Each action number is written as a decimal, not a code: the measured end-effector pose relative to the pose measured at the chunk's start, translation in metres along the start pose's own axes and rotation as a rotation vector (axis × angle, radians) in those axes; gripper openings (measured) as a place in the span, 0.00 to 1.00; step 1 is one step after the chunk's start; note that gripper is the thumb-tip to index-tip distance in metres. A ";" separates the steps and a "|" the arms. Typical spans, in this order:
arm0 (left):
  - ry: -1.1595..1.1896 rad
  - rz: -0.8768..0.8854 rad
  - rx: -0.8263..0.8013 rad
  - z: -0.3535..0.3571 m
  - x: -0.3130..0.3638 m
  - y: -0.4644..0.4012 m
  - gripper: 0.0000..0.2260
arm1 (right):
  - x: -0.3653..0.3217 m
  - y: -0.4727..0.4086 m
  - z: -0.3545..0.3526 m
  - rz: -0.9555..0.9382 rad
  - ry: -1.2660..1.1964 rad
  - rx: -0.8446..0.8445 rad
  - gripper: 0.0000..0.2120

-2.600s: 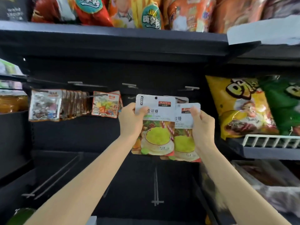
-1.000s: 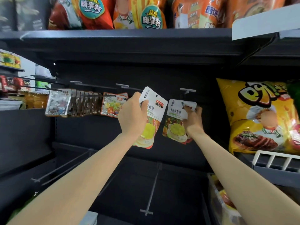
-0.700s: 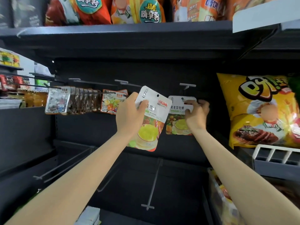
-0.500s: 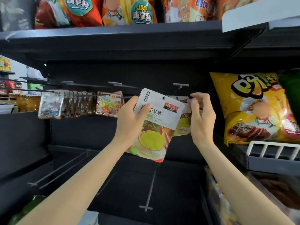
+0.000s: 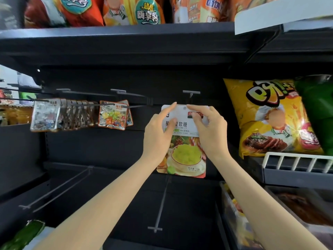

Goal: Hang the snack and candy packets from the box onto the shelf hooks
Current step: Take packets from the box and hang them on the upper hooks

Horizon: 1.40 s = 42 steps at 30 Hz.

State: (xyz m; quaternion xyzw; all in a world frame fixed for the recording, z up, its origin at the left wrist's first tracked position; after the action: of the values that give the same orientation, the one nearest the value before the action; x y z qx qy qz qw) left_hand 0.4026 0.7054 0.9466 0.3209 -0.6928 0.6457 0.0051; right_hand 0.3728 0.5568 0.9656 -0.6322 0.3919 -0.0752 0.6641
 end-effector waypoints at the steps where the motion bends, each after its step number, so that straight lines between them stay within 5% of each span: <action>1: 0.001 0.004 -0.004 0.001 0.000 0.000 0.19 | 0.000 0.001 -0.001 -0.004 -0.007 0.020 0.12; 9: -0.033 -0.006 -0.040 0.009 -0.002 -0.003 0.20 | 0.008 0.002 -0.006 0.013 -0.054 0.099 0.11; 17: -0.261 -0.126 -0.223 0.043 -0.021 -0.024 0.27 | 0.051 -0.020 0.010 0.105 0.215 0.061 0.15; 26: -0.395 -0.272 -0.460 0.093 -0.067 -0.068 0.27 | 0.102 -0.042 0.050 0.246 0.372 -0.194 0.28; 32: -0.361 -0.256 -0.455 0.117 -0.088 -0.075 0.26 | 0.110 -0.050 0.062 0.193 0.559 -0.197 0.29; 35: -0.397 -0.236 -0.400 0.106 -0.082 -0.072 0.22 | 0.096 -0.045 0.059 0.091 0.601 -0.109 0.22; 42: -0.357 -0.096 -0.182 0.015 -0.064 -0.048 0.10 | 0.059 -0.014 0.099 0.072 0.174 -0.228 0.11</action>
State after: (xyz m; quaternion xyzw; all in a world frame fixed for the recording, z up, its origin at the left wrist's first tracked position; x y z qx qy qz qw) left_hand 0.4812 0.7214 0.9601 0.4613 -0.7220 0.5124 -0.0580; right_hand 0.4798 0.5964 0.9424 -0.6801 0.4765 -0.0612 0.5539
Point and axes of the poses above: each hand's wrist, its own y-axis away from the middle knuckle, its own z-axis out of the palm, x = y × z, the point moved 8 cm from there along -y, towards the middle knuckle, and after that the axes turned 1 degree about x, right-handed, at the moved point
